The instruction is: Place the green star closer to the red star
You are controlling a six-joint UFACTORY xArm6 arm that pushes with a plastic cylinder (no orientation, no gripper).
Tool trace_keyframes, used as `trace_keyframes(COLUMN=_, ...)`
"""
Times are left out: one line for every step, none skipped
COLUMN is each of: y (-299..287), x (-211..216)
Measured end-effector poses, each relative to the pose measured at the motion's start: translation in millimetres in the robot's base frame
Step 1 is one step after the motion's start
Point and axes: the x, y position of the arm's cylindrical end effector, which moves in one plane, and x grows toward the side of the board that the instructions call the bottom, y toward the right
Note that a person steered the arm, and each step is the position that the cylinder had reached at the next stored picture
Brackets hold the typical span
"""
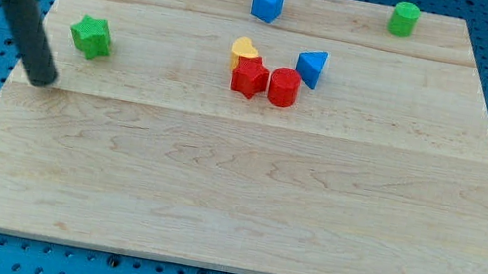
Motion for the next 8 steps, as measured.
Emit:
trace_keyframes(y=-14, x=-43)
trace_keyframes(y=35, x=-49)
trace_keyframes(y=72, x=-52)
trace_keyframes(y=58, x=-80)
trace_keyframes(y=72, x=-89)
trace_keyframes(y=126, x=-91)
trace_keyframes(y=131, x=-111)
trace_keyframes(y=172, x=-106)
